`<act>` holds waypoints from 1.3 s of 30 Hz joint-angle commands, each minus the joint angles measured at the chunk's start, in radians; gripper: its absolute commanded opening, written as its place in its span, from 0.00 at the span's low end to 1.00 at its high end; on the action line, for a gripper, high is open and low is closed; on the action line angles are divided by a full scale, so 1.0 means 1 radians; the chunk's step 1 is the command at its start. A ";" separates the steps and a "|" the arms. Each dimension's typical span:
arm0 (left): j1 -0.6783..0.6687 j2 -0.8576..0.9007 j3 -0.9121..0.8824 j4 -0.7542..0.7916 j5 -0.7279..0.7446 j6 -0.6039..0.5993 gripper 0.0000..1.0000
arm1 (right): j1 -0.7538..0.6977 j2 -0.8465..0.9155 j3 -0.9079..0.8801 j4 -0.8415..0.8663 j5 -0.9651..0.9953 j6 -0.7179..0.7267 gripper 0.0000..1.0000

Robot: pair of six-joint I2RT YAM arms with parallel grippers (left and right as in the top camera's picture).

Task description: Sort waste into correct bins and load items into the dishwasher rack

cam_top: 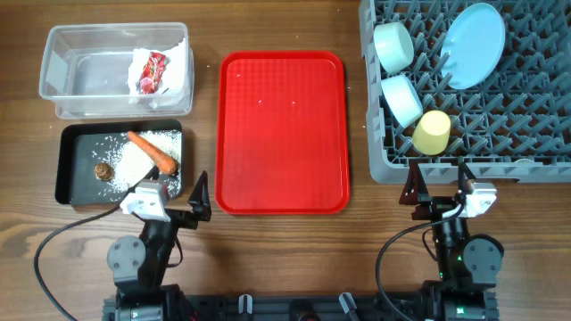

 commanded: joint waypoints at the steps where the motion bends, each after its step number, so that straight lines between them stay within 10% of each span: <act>1: 0.008 -0.072 -0.019 -0.008 -0.010 0.023 1.00 | 0.004 -0.008 -0.001 0.002 0.014 0.008 1.00; 39: -0.007 -0.084 -0.020 -0.007 -0.010 0.019 1.00 | 0.004 -0.008 -0.001 0.002 0.014 0.008 1.00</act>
